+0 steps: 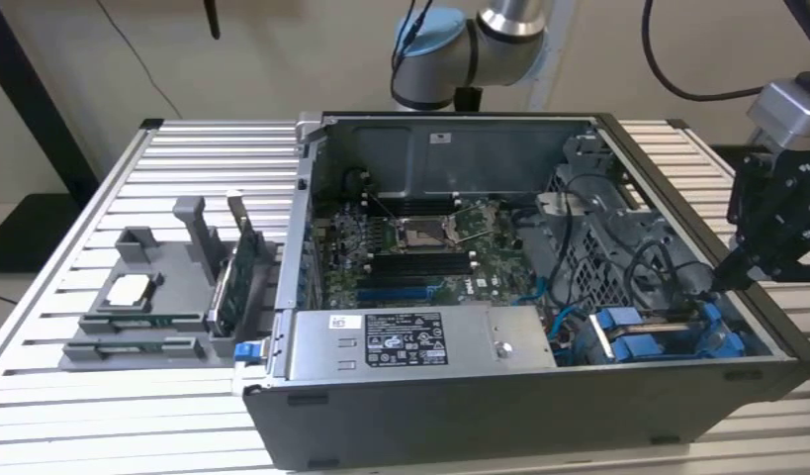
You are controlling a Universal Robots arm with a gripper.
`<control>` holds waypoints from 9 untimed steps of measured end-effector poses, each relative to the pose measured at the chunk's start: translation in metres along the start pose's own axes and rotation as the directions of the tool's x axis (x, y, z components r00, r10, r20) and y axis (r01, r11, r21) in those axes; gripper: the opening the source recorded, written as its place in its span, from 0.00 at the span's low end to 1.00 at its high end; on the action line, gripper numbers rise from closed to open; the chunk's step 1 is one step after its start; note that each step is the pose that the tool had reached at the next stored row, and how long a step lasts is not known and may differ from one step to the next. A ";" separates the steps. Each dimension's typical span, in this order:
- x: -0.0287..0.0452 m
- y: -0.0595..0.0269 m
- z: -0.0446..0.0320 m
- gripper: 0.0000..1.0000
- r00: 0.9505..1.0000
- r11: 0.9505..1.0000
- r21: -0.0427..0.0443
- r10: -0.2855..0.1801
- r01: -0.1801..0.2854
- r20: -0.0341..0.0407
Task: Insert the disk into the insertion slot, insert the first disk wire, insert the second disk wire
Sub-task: 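Insert the second disk wire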
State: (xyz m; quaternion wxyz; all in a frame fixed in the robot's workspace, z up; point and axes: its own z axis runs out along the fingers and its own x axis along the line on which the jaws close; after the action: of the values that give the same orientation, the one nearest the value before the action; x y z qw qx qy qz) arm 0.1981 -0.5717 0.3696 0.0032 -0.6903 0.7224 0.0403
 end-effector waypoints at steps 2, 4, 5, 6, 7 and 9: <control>0.0000 0.0000 0.0001 0.11 1.000 1.000 0.000 0.000 0.000 0.001; 0.0014 -0.0007 0.0000 0.25 1.000 1.000 -0.014 0.002 -0.002 0.001; 0.0032 -0.0010 0.0030 0.25 0.999 0.999 -0.028 0.033 -0.032 0.031; 0.0037 -0.0011 0.0040 0.25 0.993 0.998 -0.033 0.063 -0.060 0.100; 0.0053 -0.0011 0.0042 0.23 0.991 0.997 -0.034 0.068 -0.064 0.112; 0.0081 -0.0012 0.0042 0.16 0.990 0.997 -0.036 0.072 -0.068 0.124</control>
State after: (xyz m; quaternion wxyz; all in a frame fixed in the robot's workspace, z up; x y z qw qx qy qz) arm 0.1987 -0.5796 0.3649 0.0362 -0.6607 0.7437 0.0951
